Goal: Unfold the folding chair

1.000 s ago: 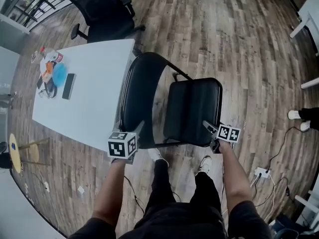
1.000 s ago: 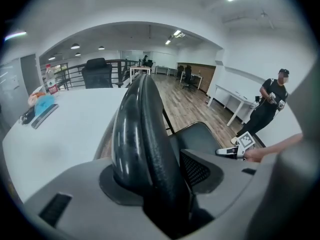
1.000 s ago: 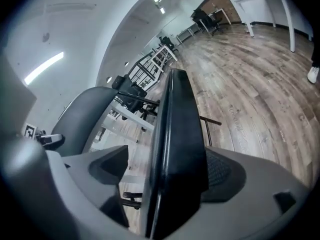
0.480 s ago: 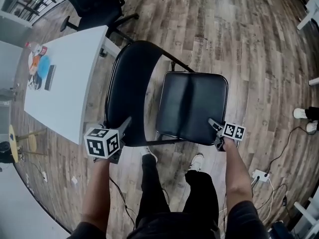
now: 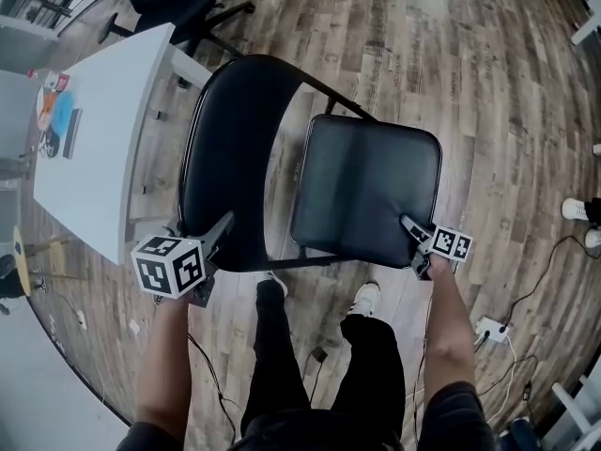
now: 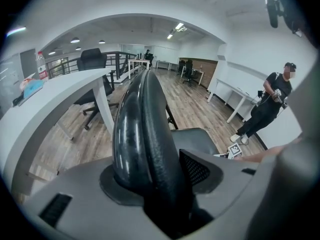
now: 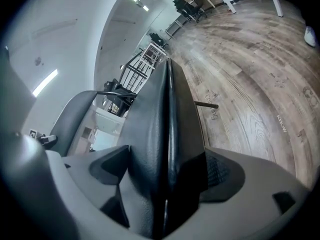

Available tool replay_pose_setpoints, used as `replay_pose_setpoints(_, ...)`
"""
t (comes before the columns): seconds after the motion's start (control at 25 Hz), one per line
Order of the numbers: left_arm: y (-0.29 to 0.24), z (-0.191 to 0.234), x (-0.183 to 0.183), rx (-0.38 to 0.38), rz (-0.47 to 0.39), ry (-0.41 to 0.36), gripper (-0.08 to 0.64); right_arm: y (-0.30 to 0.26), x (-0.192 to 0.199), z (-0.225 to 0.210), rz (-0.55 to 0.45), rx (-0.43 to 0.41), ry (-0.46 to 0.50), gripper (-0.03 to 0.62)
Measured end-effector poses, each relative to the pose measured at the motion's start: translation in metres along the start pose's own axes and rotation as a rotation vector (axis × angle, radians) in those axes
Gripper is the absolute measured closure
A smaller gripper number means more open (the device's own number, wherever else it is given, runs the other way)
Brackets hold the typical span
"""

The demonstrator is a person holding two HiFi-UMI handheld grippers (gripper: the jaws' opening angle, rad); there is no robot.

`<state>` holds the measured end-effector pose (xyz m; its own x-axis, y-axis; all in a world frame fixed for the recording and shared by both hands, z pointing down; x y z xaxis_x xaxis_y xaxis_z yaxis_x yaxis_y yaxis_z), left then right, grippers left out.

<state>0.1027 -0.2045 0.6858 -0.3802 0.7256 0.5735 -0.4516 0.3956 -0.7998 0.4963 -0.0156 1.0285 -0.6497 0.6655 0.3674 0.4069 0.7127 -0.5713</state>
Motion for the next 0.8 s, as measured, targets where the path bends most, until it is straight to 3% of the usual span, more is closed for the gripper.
replay_pose_setpoints(0.32,-0.005,-0.019,0.001,-0.006,-0.010,-0.001,0.337,0.000,0.002,-0.018,-0.006,-0.044,0.010,0.172)
replay_pose_setpoints(0.52,0.002,-0.012,-0.003,0.005,-0.098,0.042,0.329,0.009,0.000,-0.019,-0.025,-0.037,0.041,0.172)
replay_pose_setpoints(0.68,0.044,-0.006,-0.010,-0.024,-0.181,0.050,0.291,0.060,-0.002,-0.016,-0.057,0.062,0.181,0.173)
replay_pose_setpoints(0.8,0.092,-0.010,-0.015,-0.039,-0.275,0.067,0.295,0.107,-0.009,0.041,-0.096,0.092,0.336,0.173)
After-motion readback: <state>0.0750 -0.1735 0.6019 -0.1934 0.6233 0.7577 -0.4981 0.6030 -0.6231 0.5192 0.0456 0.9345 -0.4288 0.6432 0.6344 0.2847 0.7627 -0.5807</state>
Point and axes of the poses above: the fingertips, and each gripper's own axes: y backward along the fingers, z to its left, x out of its underside, the point moved 4 cm from there along y, backward along the fingers, and after that the axes turned 6 degrees about y, right-handed, at the moved point
